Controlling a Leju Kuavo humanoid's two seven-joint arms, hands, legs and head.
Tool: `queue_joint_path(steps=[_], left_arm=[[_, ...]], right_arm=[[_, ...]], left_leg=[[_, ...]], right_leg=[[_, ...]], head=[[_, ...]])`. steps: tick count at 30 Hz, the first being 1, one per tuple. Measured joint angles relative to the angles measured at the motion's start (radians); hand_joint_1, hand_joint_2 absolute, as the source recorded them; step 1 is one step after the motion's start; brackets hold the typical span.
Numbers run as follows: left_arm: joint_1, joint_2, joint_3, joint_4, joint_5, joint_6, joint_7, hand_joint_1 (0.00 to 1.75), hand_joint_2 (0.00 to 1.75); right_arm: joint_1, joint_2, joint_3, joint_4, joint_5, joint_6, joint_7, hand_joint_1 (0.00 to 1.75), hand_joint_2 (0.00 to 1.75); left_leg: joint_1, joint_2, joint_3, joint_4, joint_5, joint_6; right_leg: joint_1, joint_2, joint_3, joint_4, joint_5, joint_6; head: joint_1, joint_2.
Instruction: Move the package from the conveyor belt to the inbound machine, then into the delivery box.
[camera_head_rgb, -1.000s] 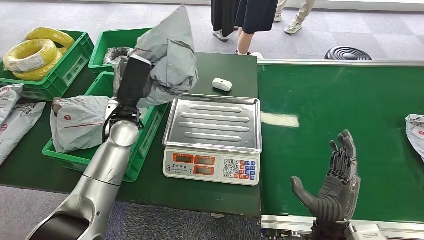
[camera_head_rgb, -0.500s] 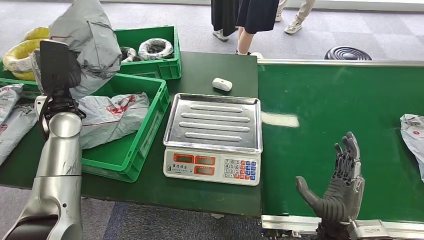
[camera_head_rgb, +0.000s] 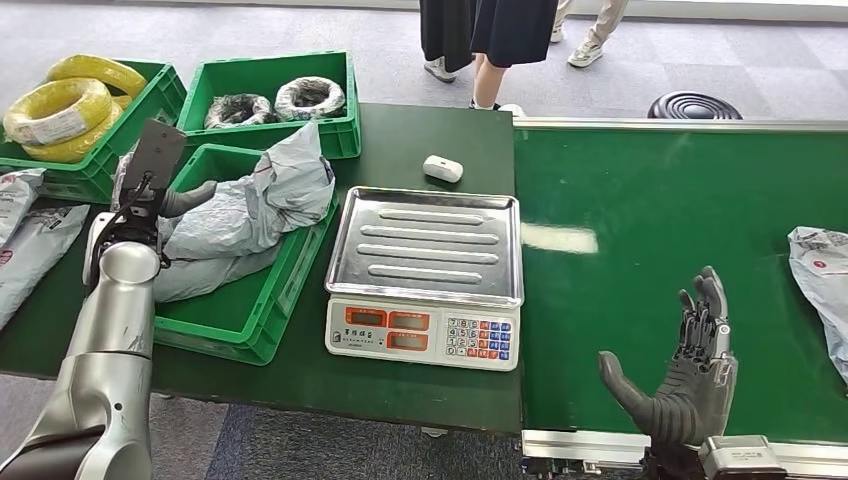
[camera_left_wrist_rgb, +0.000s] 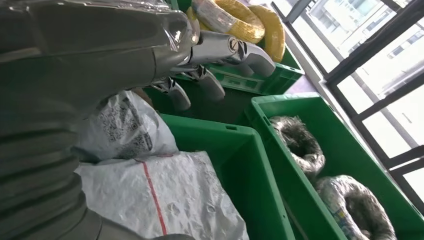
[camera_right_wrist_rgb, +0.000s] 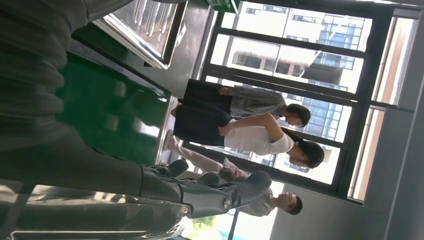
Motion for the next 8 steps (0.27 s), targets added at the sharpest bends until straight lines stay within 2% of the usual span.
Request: queue_joint_path(steps=[3, 8], left_arm=[[0.007, 0.006, 0.018, -0.001, 0.024, 0.036, -0.02, 0.0, 1.75], [0.021, 0.006, 0.056, -0.047, 0.175, 0.158, -0.16, 0.0, 1.75]], right_arm=[[-0.001, 0.002, -0.001, 0.0, 0.0, 0.0, -0.001, 0.0, 1.75], [0.005, 0.003, -0.001, 0.001, -0.004, 0.008, -0.001, 0.0, 1.75]], left_leg=[[0.0, 0.0, 0.0, 0.0, 0.0, 0.0], [0.0, 0.0, 0.0, 0.0, 0.0, 0.0]], right_leg=[[0.0, 0.0, 0.0, 0.0, 0.0, 0.0], [0.0, 0.0, 0.0, 0.0, 0.0, 0.0]], head=[[0.0, 0.0], [0.0, 0.0]])
